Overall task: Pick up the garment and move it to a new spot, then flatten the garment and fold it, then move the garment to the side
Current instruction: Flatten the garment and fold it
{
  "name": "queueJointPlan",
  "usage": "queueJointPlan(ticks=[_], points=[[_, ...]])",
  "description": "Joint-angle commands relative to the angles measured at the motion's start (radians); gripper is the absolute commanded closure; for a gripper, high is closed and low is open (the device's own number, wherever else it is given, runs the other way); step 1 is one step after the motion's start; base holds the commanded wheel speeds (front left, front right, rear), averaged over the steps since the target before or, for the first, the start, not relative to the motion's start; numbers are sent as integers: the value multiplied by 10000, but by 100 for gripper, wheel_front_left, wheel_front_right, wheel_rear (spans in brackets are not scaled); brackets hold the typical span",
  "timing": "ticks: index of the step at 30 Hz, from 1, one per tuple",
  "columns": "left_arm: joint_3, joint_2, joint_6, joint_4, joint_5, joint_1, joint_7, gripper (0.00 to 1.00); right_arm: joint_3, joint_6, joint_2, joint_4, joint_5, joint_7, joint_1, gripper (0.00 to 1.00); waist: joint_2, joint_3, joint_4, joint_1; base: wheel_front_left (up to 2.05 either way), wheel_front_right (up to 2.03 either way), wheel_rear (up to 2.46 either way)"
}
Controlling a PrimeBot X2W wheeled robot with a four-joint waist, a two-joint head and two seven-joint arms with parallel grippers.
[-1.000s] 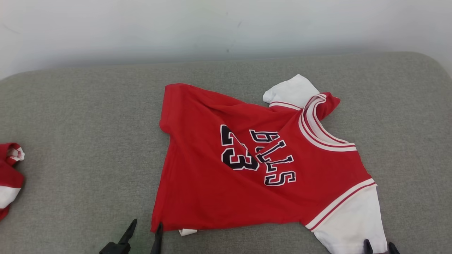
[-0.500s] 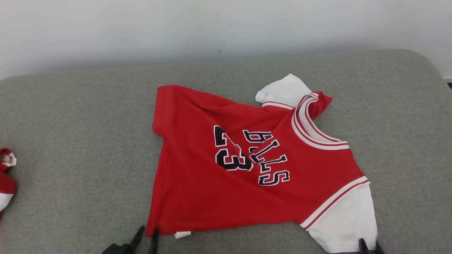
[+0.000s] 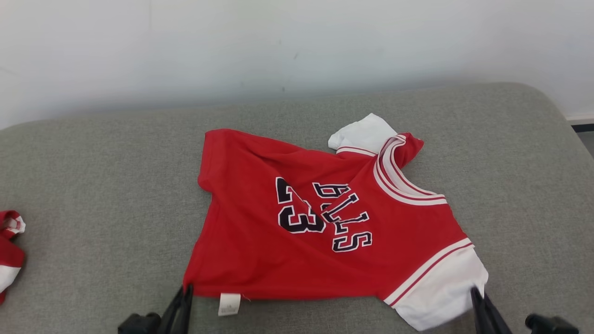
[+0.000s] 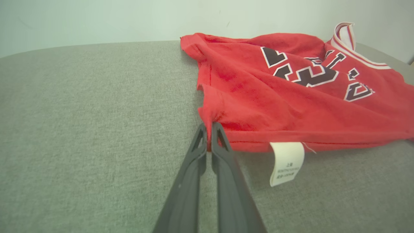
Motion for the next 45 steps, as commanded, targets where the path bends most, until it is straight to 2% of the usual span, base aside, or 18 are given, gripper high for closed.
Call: queueJointPlan(ticks=[1, 4, 6, 8, 12, 20, 29, 38, 45], points=[[75, 124, 22, -317, 86, -83, -29, 100, 63, -24, -12, -369, 261, 119, -175, 100, 0, 19, -65, 1, 0, 0, 0], [22, 361, -4, -835, 126, -567, 68, 100, 63, -24, -75, -1043, 786, 420, -651, 100, 0, 123, -102, 1, 0, 0, 0], [-54, 598, -31, -1213, 112, -1072, 286, 100, 51, -24, -417, -1344, 840, 590, -1130, 100, 0, 266, -113, 1, 0, 0, 0], [-279, 1101, -65, -1717, 241, -2111, 801, 100, 212, -24, -697, -1445, 1068, 820, -2209, 100, 0, 593, -137, 1, 0, 0, 0], [-575, 1590, -58, -2193, 14, -3475, 1420, 100, 185, -24, -950, -1234, 1349, 959, -3716, 100, 0, 1165, -160, 1, 0, 0, 0], [-1616, 3093, -55, -2405, -1120, -8141, 2692, 100, 430, -24, -1229, 228, 1551, 1357, -8955, 100, 0, 3408, -215, 1, 0, 0, 0], [-2697, 4057, -53, -1261, -1504, -13046, 3030, 100, 967, -24, -1186, 2320, 1281, 1956, -14760, 100, 0, 5521, -262, 1, 0, 0, 0], [-2909, 3664, -54, 826, -2045, -16968, 2659, 100, 1081, -24, -1156, 4393, 729, 1818, -19369, 100, 0, 6288, -37, 1, 0, 0, 0], [-3455, 3307, -54, 2081, -2090, -19183, 2410, 100, 1097, -24, -951, 5977, 102, 1381, -21782, 100, 0, 6386, 54, 1, 0, 0, 0]])
